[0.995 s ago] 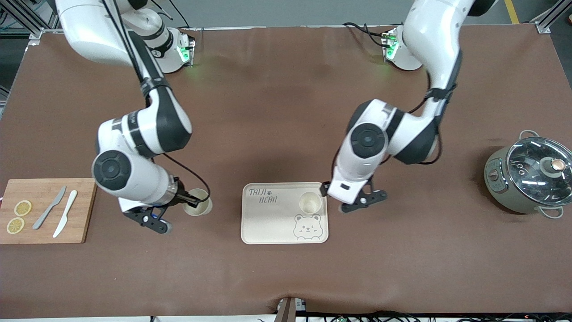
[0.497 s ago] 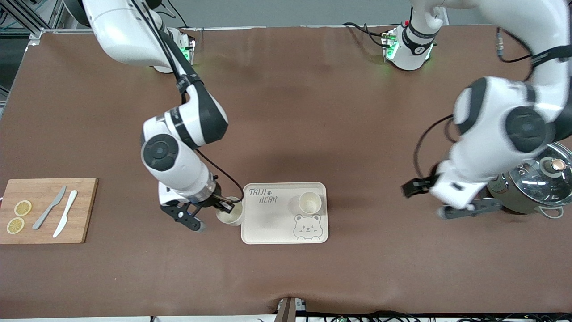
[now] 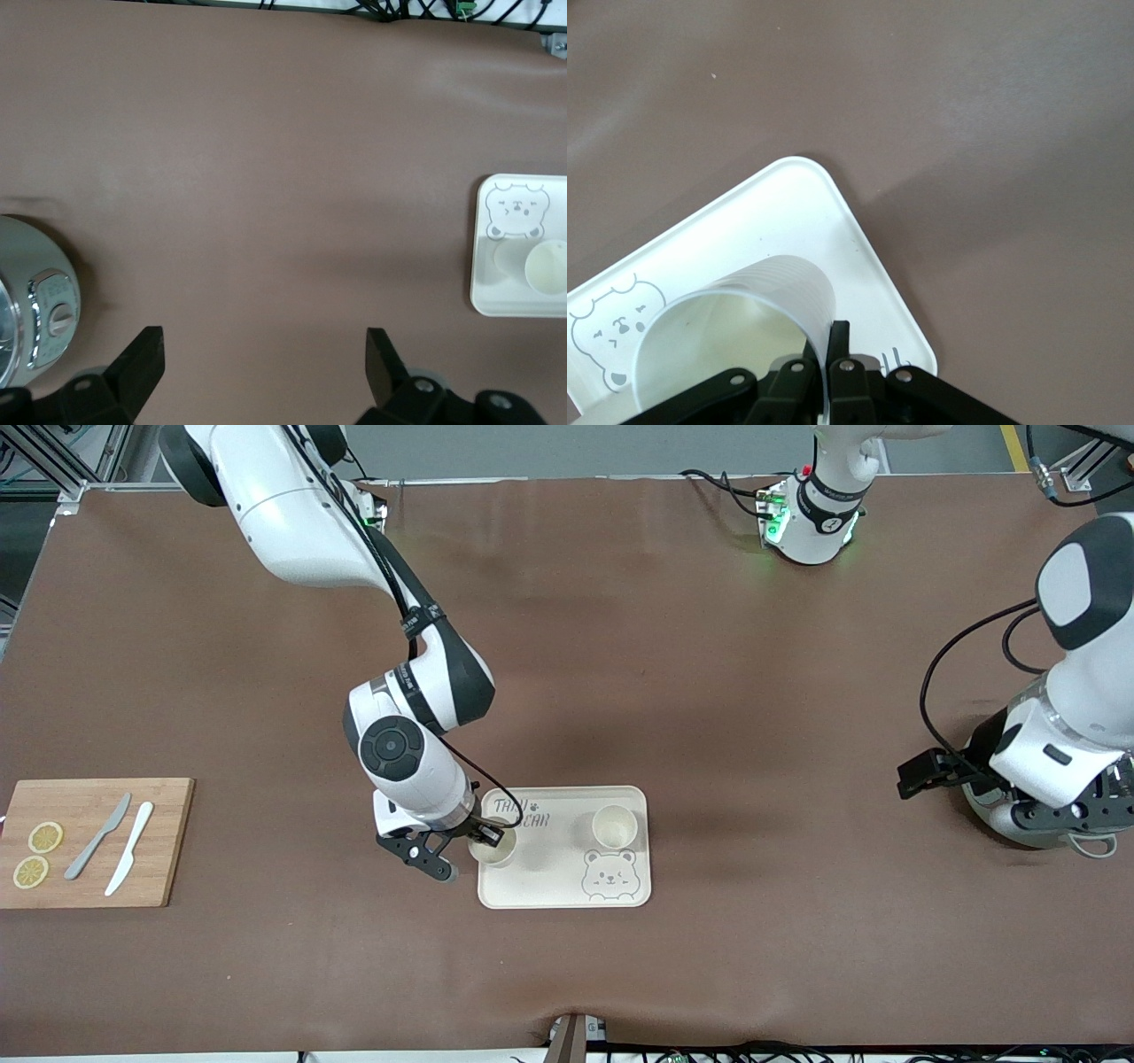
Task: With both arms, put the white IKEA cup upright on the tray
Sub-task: 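Move the cup over the tray with the right gripper while the left retracts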
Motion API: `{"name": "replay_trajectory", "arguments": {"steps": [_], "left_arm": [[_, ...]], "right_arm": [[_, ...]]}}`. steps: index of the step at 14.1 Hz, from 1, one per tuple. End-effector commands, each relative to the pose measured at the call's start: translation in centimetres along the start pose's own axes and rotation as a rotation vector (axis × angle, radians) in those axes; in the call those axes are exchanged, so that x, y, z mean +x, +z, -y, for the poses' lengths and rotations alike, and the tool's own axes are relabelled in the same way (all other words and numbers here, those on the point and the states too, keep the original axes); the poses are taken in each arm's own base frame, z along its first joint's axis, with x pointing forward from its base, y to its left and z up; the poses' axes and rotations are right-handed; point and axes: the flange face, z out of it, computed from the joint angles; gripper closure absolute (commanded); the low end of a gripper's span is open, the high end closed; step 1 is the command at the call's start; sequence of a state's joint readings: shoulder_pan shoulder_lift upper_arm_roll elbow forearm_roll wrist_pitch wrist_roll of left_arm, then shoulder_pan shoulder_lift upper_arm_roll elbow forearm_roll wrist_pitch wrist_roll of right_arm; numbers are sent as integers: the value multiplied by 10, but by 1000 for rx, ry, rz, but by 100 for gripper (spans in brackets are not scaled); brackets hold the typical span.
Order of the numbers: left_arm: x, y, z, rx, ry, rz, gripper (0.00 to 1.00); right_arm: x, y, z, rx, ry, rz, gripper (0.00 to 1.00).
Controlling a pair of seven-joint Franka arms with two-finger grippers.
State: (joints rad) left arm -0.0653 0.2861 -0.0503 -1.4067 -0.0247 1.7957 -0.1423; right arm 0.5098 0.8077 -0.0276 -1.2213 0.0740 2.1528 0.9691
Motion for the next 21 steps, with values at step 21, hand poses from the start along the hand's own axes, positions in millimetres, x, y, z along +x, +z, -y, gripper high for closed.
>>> {"name": "replay_trajectory", "arguments": {"steps": [21], "left_arm": [[-62,-46,35,11,212,58,0]], "right_arm": [[-35,62,21,17,-50,-12,100]]}}
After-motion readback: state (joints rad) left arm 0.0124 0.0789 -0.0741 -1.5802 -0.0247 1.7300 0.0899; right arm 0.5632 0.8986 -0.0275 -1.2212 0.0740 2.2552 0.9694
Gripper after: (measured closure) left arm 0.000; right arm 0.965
